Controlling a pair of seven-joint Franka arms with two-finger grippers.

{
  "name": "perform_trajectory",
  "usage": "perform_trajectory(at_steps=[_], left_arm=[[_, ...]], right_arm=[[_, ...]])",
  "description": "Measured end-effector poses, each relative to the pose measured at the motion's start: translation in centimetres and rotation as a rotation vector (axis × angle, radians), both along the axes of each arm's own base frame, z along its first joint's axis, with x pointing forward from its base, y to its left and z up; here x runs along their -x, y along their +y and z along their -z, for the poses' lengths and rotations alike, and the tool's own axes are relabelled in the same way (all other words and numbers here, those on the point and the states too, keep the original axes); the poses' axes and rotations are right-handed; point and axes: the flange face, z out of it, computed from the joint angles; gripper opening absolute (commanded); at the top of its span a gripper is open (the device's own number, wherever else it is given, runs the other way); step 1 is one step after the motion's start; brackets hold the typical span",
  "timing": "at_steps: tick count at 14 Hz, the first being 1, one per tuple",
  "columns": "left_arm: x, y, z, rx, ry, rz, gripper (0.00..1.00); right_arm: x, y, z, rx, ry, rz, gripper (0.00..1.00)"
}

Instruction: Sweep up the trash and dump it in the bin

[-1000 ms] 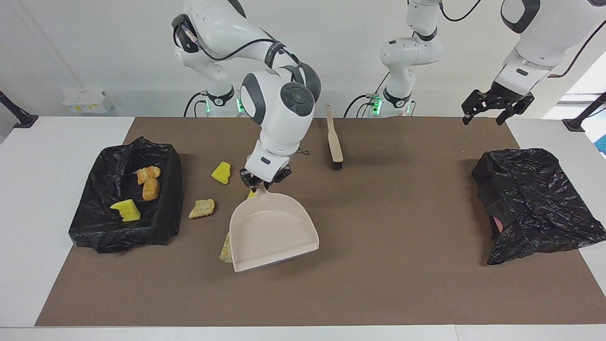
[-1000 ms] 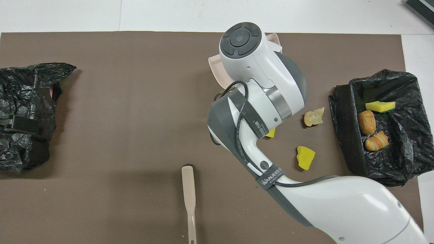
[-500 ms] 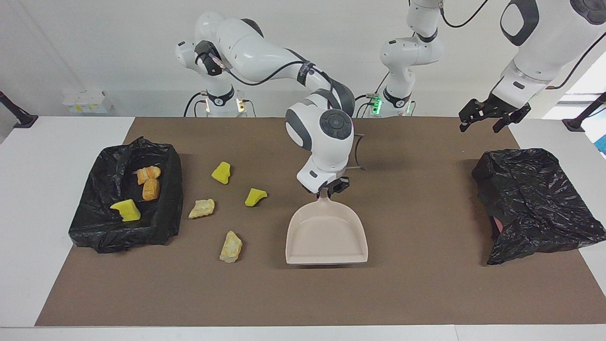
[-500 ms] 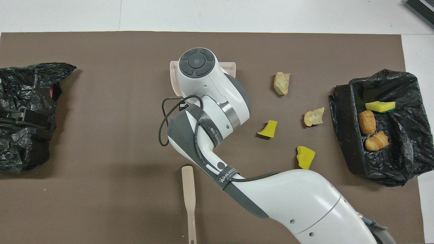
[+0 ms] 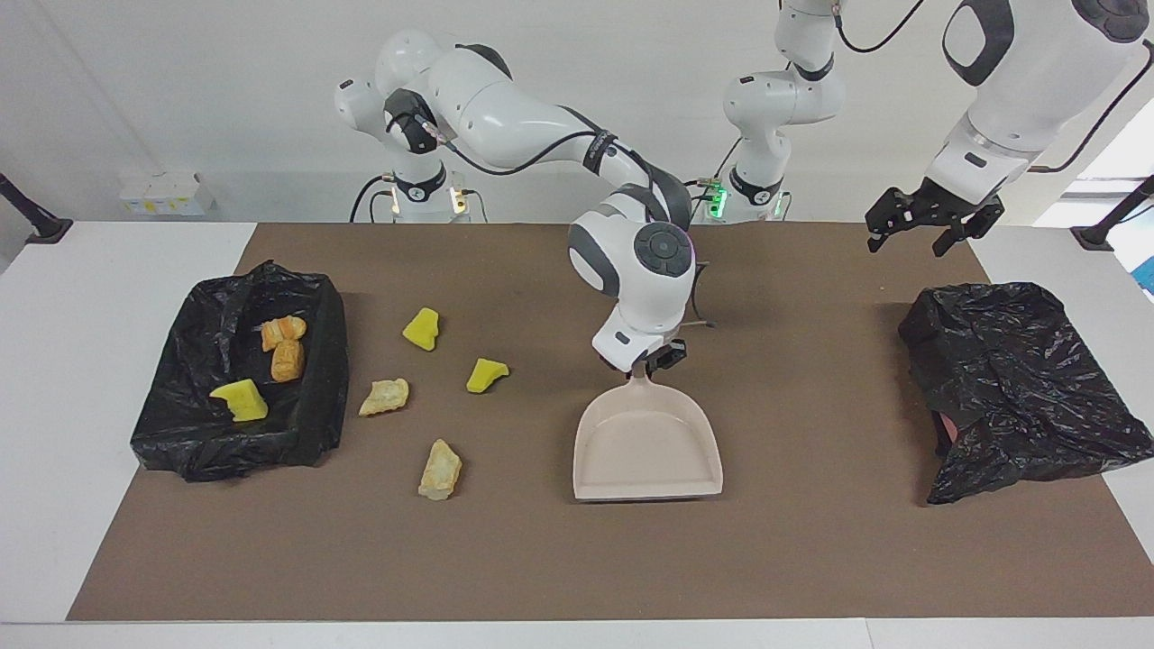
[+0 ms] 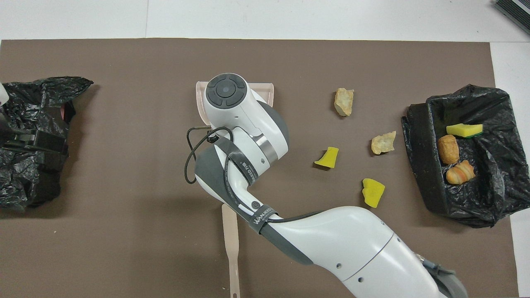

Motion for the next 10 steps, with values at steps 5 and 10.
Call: perform_trajectory(at_steps=[5, 10], left_arm=[[-0.1, -0.1, 0.0, 0.0, -0.009, 0.001, 1.0], [-0.1, 0.0, -0.1, 0.0, -0.01, 0.001, 1.0]], right_arm=[[0.3, 0.6, -0.4, -0.008, -0.007, -0.014, 0.79], [0.8, 0.6, -2.6, -0.005, -0.009, -0.021, 0.88]])
